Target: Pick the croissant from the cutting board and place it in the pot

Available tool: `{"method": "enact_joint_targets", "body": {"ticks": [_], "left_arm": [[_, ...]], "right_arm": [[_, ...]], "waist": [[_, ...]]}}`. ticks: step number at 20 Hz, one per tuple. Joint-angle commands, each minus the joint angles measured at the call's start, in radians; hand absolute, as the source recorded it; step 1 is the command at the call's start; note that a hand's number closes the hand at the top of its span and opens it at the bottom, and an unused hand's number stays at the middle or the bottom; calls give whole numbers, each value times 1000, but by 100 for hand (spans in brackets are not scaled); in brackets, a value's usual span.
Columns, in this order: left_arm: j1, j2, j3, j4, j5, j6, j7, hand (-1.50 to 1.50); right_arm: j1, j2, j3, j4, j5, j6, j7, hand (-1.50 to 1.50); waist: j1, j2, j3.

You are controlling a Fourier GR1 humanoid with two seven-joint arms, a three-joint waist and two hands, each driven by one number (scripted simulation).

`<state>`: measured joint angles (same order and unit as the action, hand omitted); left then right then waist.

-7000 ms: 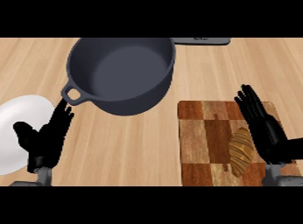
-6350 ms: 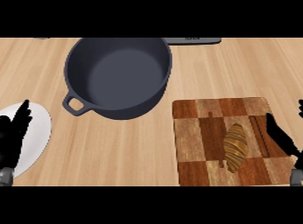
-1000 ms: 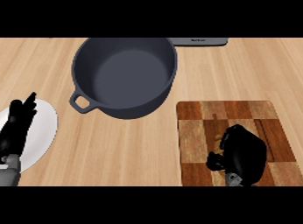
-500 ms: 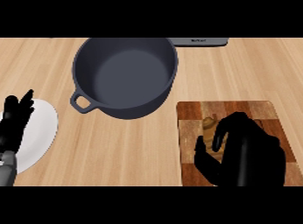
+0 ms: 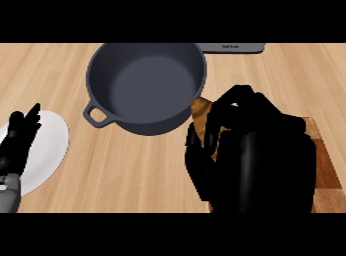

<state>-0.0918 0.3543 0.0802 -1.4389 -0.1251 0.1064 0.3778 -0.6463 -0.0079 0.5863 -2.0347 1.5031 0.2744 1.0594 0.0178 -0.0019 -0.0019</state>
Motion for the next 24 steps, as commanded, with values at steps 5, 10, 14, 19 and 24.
{"method": "enact_joint_targets", "body": {"ticks": [5,10,14,19,24], "left_arm": [[-26,2,6,18,23,-41,-15,0],[-47,-5,0,43,0,-27,-22,0],[-69,-8,-4,14,0,-31,34,0],[-48,-40,-36,1,-39,1,12,0],[-94,-65,-54,27,-66,26,15,0]], "right_arm": [[-362,7,-134,283,-297,15,219,150],[-471,7,-248,551,-388,-88,157,150],[-533,8,-258,719,-475,-173,150,150],[-580,8,-252,961,-573,-302,101,150],[-560,8,-261,1079,-710,-429,87,150]], "waist": [[28,5,-1],[30,11,-1],[32,10,0],[52,14,0],[53,20,0]]}}
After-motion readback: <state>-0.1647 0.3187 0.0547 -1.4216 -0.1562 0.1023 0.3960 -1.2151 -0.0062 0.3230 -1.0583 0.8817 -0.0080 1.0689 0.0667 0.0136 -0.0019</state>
